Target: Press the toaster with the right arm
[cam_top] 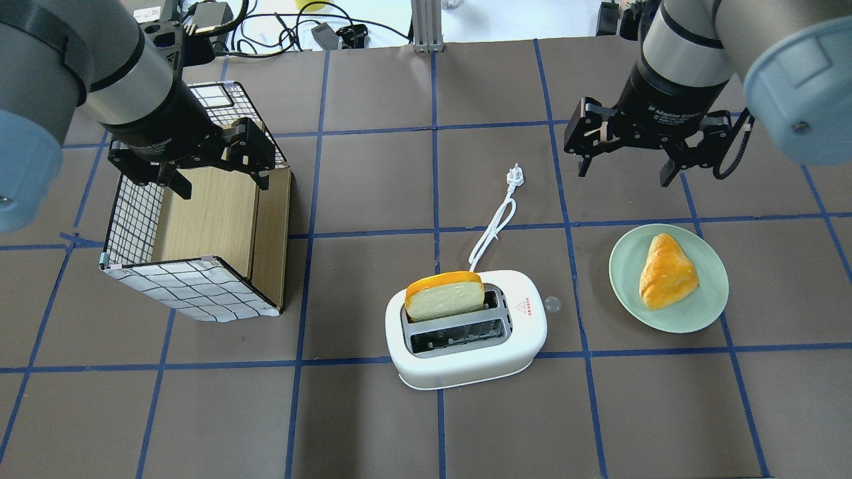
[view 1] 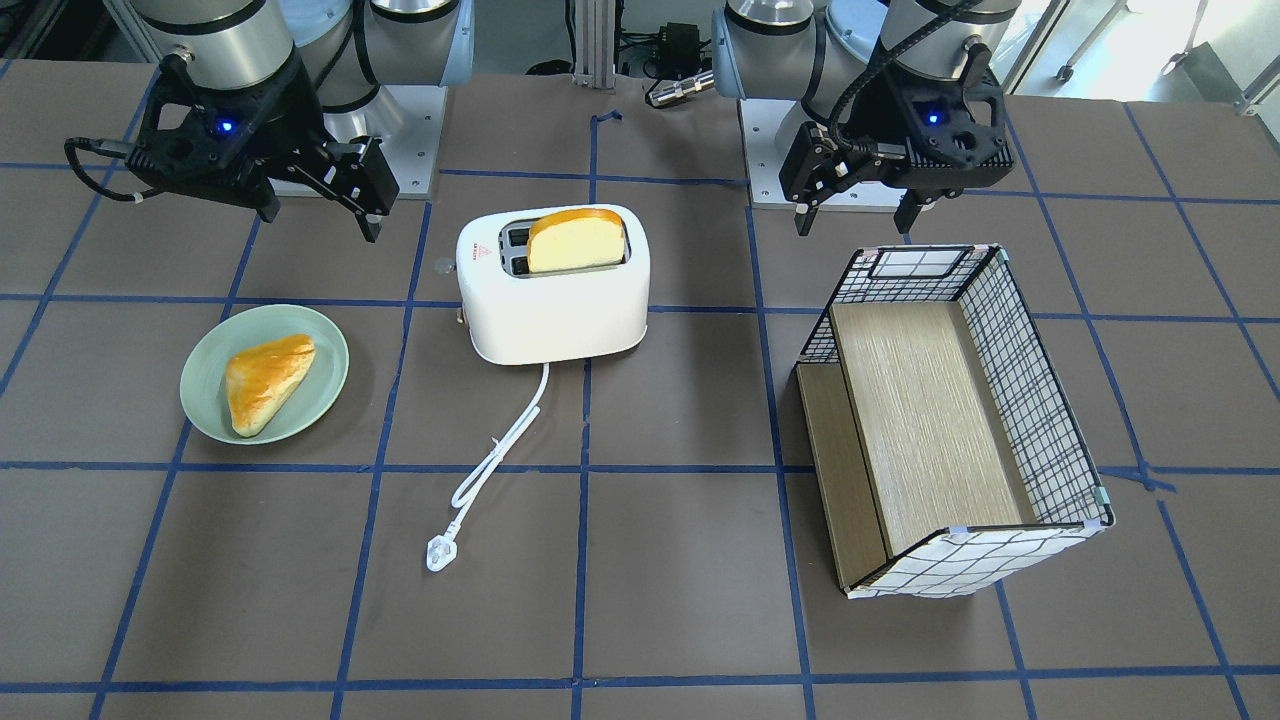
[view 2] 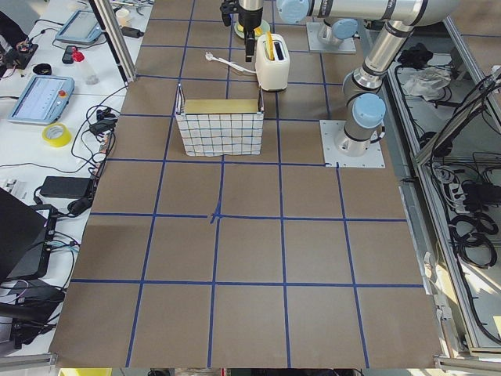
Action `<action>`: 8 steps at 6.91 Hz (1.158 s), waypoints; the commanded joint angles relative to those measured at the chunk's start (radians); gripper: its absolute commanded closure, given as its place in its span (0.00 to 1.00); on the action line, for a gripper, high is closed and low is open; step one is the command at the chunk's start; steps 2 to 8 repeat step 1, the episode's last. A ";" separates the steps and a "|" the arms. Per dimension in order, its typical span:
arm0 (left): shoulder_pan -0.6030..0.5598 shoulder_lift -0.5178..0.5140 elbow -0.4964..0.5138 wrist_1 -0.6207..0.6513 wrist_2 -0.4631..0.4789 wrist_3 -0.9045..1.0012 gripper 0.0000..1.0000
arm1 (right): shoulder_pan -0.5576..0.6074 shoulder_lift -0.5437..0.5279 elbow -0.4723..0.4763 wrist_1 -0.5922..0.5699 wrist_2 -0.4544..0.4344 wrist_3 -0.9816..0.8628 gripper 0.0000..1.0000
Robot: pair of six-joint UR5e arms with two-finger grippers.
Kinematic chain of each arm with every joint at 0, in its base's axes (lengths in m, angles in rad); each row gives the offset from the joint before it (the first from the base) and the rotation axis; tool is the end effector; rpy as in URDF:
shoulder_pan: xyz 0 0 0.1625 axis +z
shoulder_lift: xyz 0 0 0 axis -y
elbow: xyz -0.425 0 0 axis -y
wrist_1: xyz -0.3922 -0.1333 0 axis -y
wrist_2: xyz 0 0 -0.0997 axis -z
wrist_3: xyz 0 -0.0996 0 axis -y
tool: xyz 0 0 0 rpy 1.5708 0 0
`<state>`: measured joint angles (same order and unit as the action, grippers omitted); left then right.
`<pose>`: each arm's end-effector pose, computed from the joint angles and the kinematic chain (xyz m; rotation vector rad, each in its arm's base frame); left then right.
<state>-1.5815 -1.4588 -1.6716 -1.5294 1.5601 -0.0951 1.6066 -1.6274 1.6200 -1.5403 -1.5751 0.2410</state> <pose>-0.1392 -0.4480 0.4950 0.1315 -3.1243 0.0813 0.1494 -0.4605 0.4878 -0.3209 -3.1175 -0.0349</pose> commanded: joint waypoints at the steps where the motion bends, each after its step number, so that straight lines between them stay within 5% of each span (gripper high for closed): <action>1: 0.000 0.000 0.001 0.000 0.000 0.000 0.00 | -0.001 0.000 0.000 0.000 -0.002 0.000 0.00; 8: 0.000 0.000 0.001 0.000 0.000 0.000 0.00 | -0.001 0.000 0.000 0.000 -0.002 0.000 0.00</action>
